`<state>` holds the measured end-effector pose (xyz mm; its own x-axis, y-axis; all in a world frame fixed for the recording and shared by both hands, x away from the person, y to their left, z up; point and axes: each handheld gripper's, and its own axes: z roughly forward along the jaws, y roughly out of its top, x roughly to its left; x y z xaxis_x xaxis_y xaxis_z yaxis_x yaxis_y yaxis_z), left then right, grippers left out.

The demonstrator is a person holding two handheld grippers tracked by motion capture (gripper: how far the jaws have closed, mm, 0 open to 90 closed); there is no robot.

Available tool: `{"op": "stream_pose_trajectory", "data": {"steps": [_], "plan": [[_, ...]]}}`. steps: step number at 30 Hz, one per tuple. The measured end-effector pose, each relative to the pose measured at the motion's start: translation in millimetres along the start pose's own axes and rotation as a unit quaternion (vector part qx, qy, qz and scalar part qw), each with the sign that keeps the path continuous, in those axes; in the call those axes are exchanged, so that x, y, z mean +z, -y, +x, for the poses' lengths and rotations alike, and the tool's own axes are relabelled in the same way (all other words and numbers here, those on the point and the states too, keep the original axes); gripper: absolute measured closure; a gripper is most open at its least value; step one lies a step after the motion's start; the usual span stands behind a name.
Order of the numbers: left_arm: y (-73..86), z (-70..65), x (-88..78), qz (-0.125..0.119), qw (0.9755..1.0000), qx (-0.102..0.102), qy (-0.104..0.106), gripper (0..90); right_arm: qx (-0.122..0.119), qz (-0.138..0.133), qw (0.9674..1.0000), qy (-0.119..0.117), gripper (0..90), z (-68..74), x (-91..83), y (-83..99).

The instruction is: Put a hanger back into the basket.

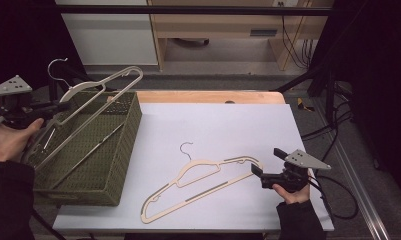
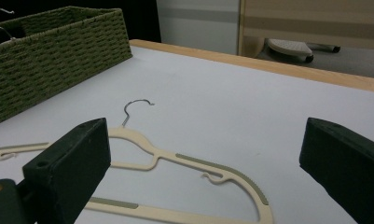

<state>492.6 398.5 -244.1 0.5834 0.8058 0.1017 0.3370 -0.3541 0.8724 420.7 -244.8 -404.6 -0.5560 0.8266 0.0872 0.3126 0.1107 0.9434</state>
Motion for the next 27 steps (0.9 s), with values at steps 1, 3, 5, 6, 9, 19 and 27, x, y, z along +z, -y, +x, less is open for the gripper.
{"op": "stream_pose_trajectory", "data": {"steps": [1, 3, 5, 6, 9, 19, 27], "plan": [[2.3, 1.5, 0.1, 0.000, 1.0000, 0.000, -0.003, 86.2, 0.000, 0.001, 1.0000, 0.000, 2.3, 0.2, 0.0, 0.1], [6.7, 4.8, 0.0, 0.005, 1.0000, 0.003, -0.007, 86.2, 0.000, 0.001, 1.0000, 0.000, 2.3, 0.3, 0.2, 0.1], [11.0, 7.5, 0.3, 0.009, 0.9999, 0.001, -0.013, 86.2, 0.000, 0.001, 1.0000, 0.001, 2.3, 0.1, 0.0, 0.1], [13.3, 9.2, 0.4, 0.013, 0.9998, 0.003, -0.017, 86.2, 0.000, 0.000, 1.0000, 0.001, 2.3, 0.1, 0.0, 0.0], [20.8, 13.0, 1.7, 0.024, 0.9994, 0.004, -0.026, 86.2, 0.000, 0.001, 1.0000, 0.000, 2.3, 0.3, -0.4, -0.1], [49.0, 16.4, 13.4, 0.056, 0.9977, 0.009, -0.037, 86.2, -0.001, 0.001, 1.0000, 0.001, 2.3, 0.5, 0.3, 0.2], [67.4, 11.1, 30.3, 0.074, 0.9965, 0.016, -0.035, 86.2, -0.001, 0.001, 1.0000, 0.002, 2.2, 0.6, 0.6, 0.4]]}}
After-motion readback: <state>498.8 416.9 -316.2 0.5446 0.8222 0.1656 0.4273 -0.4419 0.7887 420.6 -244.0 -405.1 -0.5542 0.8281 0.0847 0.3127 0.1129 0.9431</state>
